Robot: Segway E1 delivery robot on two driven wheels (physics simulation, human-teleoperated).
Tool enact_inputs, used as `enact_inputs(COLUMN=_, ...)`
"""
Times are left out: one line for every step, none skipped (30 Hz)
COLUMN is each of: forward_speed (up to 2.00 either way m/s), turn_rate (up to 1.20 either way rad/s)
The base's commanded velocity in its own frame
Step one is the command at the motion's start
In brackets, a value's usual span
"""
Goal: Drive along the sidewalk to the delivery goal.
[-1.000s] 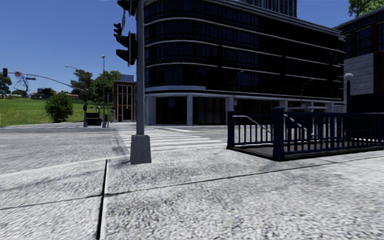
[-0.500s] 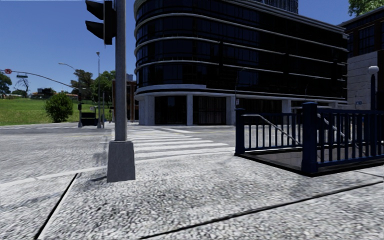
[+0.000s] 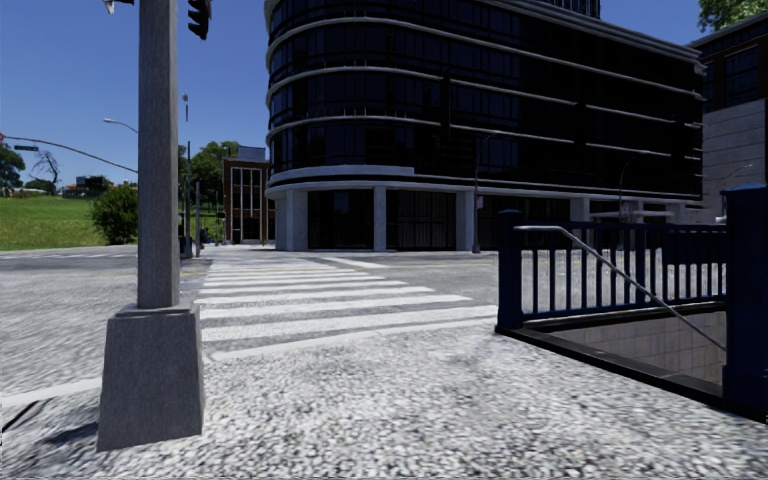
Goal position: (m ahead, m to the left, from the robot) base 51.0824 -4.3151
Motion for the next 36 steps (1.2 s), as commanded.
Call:
enact_inputs(forward_speed=1.98, turn_rate=0.0)
enact_inputs(forward_speed=1.98, turn_rate=0.0)
enact_inputs(forward_speed=1.98, turn_rate=0.0)
enact_inputs(forward_speed=1.98, turn_rate=0.0)
enact_inputs(forward_speed=1.98, turn_rate=0.02)
enact_inputs(forward_speed=1.98, turn_rate=0.11)
enact_inputs(forward_speed=1.98, turn_rate=0.22)
enact_inputs(forward_speed=1.98, turn_rate=0.22)
enact_inputs(forward_speed=1.98, turn_rate=0.31)
enact_inputs(forward_speed=1.98, turn_rate=0.35)
enact_inputs(forward_speed=1.98, turn_rate=0.36)
enact_inputs(forward_speed=1.98, turn_rate=0.36)
enact_inputs(forward_speed=1.98, turn_rate=0.36)
enact_inputs(forward_speed=1.98, turn_rate=0.36)
enact_inputs(forward_speed=1.98, turn_rate=0.36)
enact_inputs(forward_speed=1.98, turn_rate=0.36)
enact_inputs(forward_speed=1.98, turn_rate=0.36)
enact_inputs(forward_speed=1.98, turn_rate=0.36)
enact_inputs(forward_speed=1.98, turn_rate=0.36)
enact_inputs(forward_speed=1.98, turn_rate=0.36)
enact_inputs(forward_speed=1.98, turn_rate=0.36)
enact_inputs(forward_speed=1.98, turn_rate=0.37)
enact_inputs(forward_speed=1.98, turn_rate=0.37)
enact_inputs(forward_speed=1.98, turn_rate=0.37)
enact_inputs(forward_speed=1.98, turn_rate=0.37)
enact_inputs(forward_speed=1.98, turn_rate=0.37)
enact_inputs(forward_speed=1.98, turn_rate=0.37)
enact_inputs(forward_speed=1.98, turn_rate=0.37)
enact_inputs(forward_speed=1.98, turn_rate=0.37)
enact_inputs(forward_speed=1.98, turn_rate=0.37)
enact_inputs(forward_speed=1.98, turn_rate=0.37)
enact_inputs(forward_speed=1.98, turn_rate=0.37)
enact_inputs(forward_speed=1.98, turn_rate=0.37)
enact_inputs(forward_speed=1.98, turn_rate=0.37)
enact_inputs(forward_speed=1.98, turn_rate=0.37)
enact_inputs(forward_speed=1.98, turn_rate=0.28)
